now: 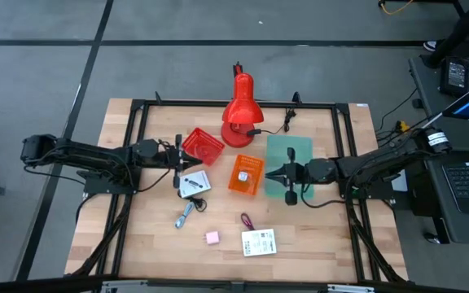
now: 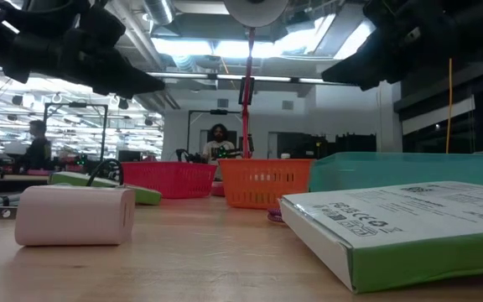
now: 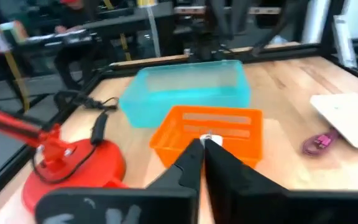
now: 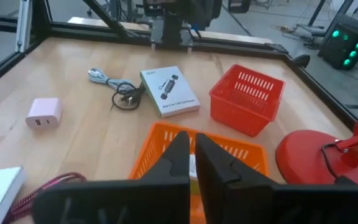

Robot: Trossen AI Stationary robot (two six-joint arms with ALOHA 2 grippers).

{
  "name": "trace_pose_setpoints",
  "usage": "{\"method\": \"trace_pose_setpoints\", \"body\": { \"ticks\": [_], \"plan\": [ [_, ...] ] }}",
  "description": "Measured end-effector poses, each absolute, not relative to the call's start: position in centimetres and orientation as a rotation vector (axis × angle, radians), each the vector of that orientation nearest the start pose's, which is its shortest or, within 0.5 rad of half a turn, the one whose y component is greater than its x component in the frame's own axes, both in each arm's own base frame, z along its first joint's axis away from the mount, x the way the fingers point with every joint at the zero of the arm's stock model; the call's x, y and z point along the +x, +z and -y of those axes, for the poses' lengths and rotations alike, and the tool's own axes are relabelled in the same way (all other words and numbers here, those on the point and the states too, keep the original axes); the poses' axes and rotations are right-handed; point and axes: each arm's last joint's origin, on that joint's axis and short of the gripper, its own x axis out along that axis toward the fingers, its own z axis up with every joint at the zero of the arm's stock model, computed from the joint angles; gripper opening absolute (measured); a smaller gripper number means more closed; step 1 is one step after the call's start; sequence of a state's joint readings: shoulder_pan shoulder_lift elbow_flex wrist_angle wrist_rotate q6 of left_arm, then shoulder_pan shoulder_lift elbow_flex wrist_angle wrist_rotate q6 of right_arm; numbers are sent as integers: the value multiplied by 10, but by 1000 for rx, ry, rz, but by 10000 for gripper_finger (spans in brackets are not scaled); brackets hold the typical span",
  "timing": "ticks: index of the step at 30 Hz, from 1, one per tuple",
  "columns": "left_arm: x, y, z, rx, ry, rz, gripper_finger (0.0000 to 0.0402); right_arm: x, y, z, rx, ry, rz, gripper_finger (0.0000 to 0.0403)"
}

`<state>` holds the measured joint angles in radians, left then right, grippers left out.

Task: Pick and place items into bin
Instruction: Put the top card reader box into the red bin

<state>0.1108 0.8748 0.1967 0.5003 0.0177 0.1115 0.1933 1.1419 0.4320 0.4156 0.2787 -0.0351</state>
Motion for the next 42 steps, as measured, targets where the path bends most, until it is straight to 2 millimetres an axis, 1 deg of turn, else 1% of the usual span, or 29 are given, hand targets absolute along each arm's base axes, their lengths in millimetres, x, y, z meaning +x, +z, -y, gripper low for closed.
{"method": "trace_pose_setpoints", "body": {
  "ticks": [4, 9, 14, 18, 24, 28, 36, 42],
  "plan": [
    [168, 182, -18, 64, 93, -209, 44, 224, 202, -34, -116, -86, -289, 1],
    [156, 188, -18, 5, 141, -209, 92, 224, 202, -34, -129, -85, -290, 4],
    [141, 190, -17, -108, 151, -229, 134, 224, 202, -34, -130, -84, -291, 5],
    [129, 187, -15, -190, 162, -276, 155, 224, 202, -34, -132, -84, -291, 5],
    [119, 185, -14, -277, 164, -301, 161, 224, 201, -34, -155, -80, -292, 5],
    [116, 182, -12, -386, 140, -340, 161, 225, 202, -32, -154, -85, -292, 5],
    [106, 163, -11, -683, 253, -534, 166, 226, 202, -23, -149, -127, -296, 5],
    [104, 158, -10, -820, 314, -577, 167, 227, 204, -17, -141, -153, -276, 5]
  ]
}}
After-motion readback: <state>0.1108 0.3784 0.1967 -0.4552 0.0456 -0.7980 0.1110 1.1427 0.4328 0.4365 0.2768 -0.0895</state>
